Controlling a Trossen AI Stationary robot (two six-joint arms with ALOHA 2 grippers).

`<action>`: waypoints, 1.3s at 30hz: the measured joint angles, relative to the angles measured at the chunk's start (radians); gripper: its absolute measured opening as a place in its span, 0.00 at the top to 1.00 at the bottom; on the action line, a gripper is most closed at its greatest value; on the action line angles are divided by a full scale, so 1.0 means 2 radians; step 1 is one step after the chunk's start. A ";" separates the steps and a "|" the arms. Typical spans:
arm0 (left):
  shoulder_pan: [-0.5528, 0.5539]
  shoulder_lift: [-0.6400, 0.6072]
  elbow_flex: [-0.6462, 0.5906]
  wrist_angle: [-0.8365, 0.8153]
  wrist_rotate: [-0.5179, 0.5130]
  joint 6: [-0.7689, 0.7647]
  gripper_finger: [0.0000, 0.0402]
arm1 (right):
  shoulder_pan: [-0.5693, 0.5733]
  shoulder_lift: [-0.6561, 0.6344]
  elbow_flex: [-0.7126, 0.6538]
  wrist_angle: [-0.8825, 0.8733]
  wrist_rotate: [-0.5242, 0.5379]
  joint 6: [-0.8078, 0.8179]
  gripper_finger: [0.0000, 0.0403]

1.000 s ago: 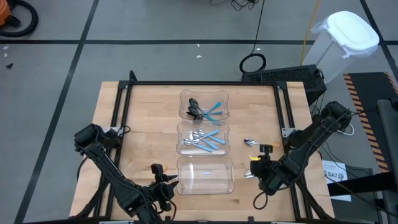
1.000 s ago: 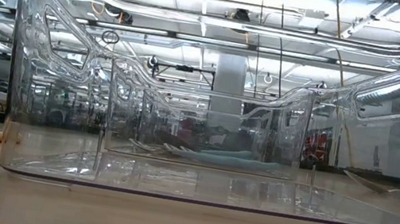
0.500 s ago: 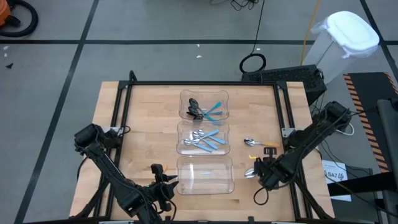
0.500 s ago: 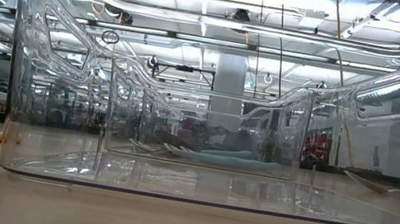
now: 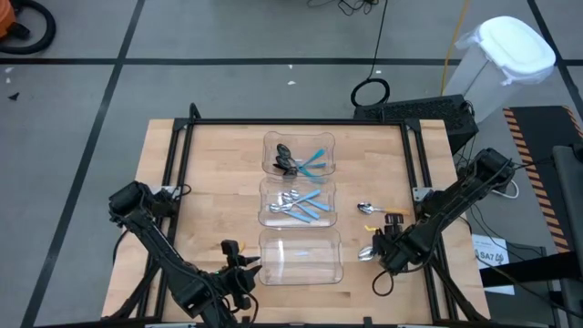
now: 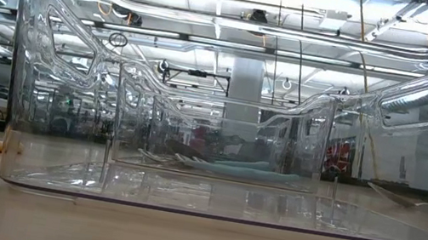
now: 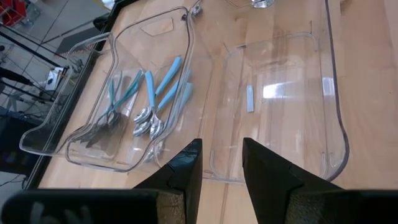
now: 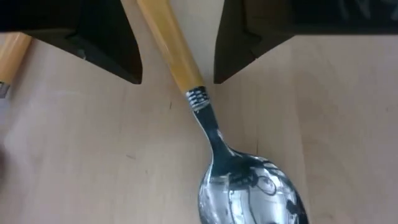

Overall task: Sort silverware by color (type)
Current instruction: Put the yellow spoon into the bottom transparent bin

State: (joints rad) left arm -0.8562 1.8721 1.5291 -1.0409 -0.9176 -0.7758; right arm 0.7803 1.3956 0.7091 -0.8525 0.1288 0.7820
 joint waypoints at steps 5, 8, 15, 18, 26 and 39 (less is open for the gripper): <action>0.000 0.000 0.000 0.000 0.000 0.001 0.71 | 0.000 0.000 -0.006 0.014 -0.013 -0.009 0.64; 0.000 0.000 0.000 0.000 0.000 0.001 0.71 | 0.000 0.000 -0.011 0.028 -0.015 -0.010 0.75; 0.000 0.000 0.000 0.000 0.000 0.001 0.71 | 0.000 -0.001 -0.018 0.048 -0.016 -0.022 0.92; 0.000 0.000 0.000 0.000 0.000 0.002 0.71 | 0.000 -0.001 -0.013 0.045 -0.026 -0.020 0.92; 0.003 0.000 0.000 0.002 0.000 0.012 0.71 | 0.007 0.002 0.053 0.019 -0.059 -0.017 0.96; 0.019 0.000 0.000 0.055 0.000 0.064 0.71 | 0.019 0.000 0.134 -0.006 -0.033 0.002 1.00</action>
State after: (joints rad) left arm -0.8184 1.8721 1.5291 -0.9309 -0.9175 -0.6473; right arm 0.8188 1.3964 0.9775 -0.8646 0.0621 0.7865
